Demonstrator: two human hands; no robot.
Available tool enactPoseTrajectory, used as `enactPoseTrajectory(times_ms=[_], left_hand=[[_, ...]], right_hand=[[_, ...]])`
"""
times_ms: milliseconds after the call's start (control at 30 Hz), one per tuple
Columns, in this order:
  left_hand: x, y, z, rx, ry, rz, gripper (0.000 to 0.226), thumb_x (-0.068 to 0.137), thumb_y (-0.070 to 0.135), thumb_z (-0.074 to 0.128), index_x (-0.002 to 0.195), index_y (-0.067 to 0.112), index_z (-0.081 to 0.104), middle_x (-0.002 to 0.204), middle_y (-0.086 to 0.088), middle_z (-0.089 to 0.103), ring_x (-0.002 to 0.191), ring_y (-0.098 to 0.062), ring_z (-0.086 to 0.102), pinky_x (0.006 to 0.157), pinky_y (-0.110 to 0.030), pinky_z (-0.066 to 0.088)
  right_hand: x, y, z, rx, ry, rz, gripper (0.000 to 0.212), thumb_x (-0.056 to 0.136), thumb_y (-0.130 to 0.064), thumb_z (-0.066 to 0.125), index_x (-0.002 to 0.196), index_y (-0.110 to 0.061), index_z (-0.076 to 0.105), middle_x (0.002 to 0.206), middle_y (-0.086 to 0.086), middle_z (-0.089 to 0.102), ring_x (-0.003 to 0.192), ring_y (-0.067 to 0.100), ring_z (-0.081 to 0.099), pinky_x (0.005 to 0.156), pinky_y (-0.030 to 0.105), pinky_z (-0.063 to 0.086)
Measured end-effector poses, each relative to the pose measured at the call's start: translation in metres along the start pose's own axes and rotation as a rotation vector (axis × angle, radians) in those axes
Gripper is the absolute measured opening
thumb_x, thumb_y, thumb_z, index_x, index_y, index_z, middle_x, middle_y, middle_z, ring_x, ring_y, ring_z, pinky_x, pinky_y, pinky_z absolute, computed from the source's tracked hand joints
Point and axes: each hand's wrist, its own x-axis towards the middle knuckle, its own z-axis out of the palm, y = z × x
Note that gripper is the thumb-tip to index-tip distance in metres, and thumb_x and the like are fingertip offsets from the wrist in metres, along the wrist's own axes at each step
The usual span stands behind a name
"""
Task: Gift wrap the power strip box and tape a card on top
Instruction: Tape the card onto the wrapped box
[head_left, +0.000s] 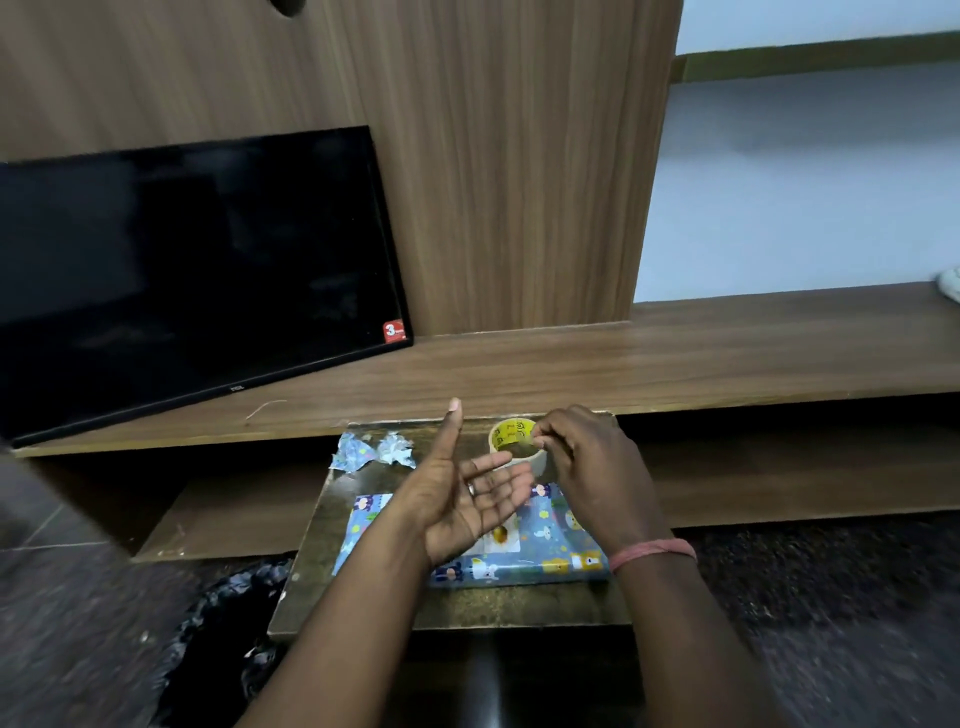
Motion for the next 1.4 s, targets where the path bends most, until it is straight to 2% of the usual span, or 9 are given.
enactPoseTrajectory(times_ms=[200,400,667,800,967,1133,1200,1300,1400], left_hand=[[-0.015,0.001,-0.008,-0.017,0.015,-0.017,0.067,0.084,0.052,0.075,0.116,-0.007,0.066,0.106,-0.019,0.074,0.084,-0.024,0.077,0.076,-0.037,0.064],[-0.03,-0.002,-0.022,-0.06,0.026,-0.02,0.013,0.091,-0.005,0.065,0.102,-0.011,0.066,0.091,-0.025,0.075,0.069,-0.024,0.077,0.061,-0.034,0.064],[-0.047,0.0,-0.036,-0.064,0.026,0.027,0.023,0.097,-0.015,0.049,0.113,-0.006,0.063,0.105,-0.024,0.075,0.073,-0.026,0.077,0.069,-0.035,0.063],[-0.053,-0.004,-0.042,-0.018,0.02,0.053,0.026,0.097,-0.015,0.049,0.118,-0.005,0.06,0.102,-0.024,0.076,0.077,-0.028,0.078,0.066,-0.034,0.065],[-0.057,-0.005,-0.046,0.12,0.014,0.171,0.028,0.097,-0.014,0.05,0.121,-0.005,0.059,0.106,-0.024,0.075,0.083,-0.029,0.077,0.075,-0.035,0.064],[-0.052,0.006,-0.048,0.12,0.026,0.35,0.028,0.097,-0.011,0.053,0.124,-0.004,0.059,0.108,-0.021,0.076,0.084,-0.024,0.076,0.08,-0.033,0.063],[-0.05,0.011,-0.051,0.083,0.029,0.4,0.028,0.097,-0.009,0.055,0.124,-0.004,0.058,0.109,-0.019,0.076,0.086,-0.023,0.076,0.084,-0.034,0.062],[-0.048,0.014,-0.054,0.081,0.01,0.413,0.03,0.096,-0.008,0.057,0.126,-0.002,0.058,0.112,-0.019,0.075,0.093,-0.025,0.075,0.088,-0.035,0.061],[-0.045,0.009,-0.052,0.112,-0.003,0.4,0.031,0.095,-0.008,0.058,0.126,-0.001,0.059,0.113,-0.018,0.075,0.093,-0.024,0.075,0.089,-0.035,0.061]], right_hand=[[-0.01,-0.019,-0.005,-0.099,-0.128,-0.15,0.017,0.09,-0.014,0.065,0.098,-0.027,0.074,0.09,-0.01,0.064,0.082,0.016,0.063,0.065,0.04,0.052],[-0.023,-0.035,-0.013,-0.138,-0.142,-0.194,0.037,0.076,0.006,0.074,0.093,-0.027,0.075,0.088,-0.01,0.062,0.079,0.013,0.062,0.058,0.033,0.051],[-0.033,-0.043,-0.014,-0.085,-0.15,-0.126,0.024,0.084,-0.013,0.077,0.101,-0.029,0.072,0.096,-0.017,0.062,0.084,0.004,0.062,0.063,0.032,0.053],[-0.04,-0.038,-0.015,0.016,-0.255,0.059,0.021,0.081,-0.03,0.08,0.099,-0.034,0.07,0.091,-0.023,0.063,0.078,-0.007,0.058,0.07,0.033,0.051],[-0.046,-0.037,-0.013,0.351,-0.327,0.363,0.021,0.079,-0.012,0.082,0.093,-0.026,0.074,0.078,-0.012,0.071,0.066,0.001,0.061,0.066,0.022,0.048],[-0.033,-0.041,0.001,0.694,-0.227,0.566,0.012,0.092,0.0,0.067,0.096,-0.009,0.071,0.073,0.003,0.073,0.057,0.012,0.057,0.056,0.027,0.049],[-0.029,-0.044,0.005,0.824,-0.173,0.617,0.015,0.1,-0.014,0.06,0.098,-0.003,0.07,0.075,0.006,0.071,0.06,0.016,0.057,0.055,0.027,0.051],[-0.024,-0.053,0.012,1.011,-0.22,0.776,0.053,0.089,-0.047,0.059,0.103,0.004,0.066,0.079,0.013,0.07,0.062,0.018,0.061,0.056,0.027,0.054],[-0.021,-0.059,0.019,1.129,-0.3,0.952,0.049,0.091,-0.044,0.063,0.101,0.004,0.066,0.083,0.015,0.072,0.064,0.017,0.063,0.058,0.024,0.057]])
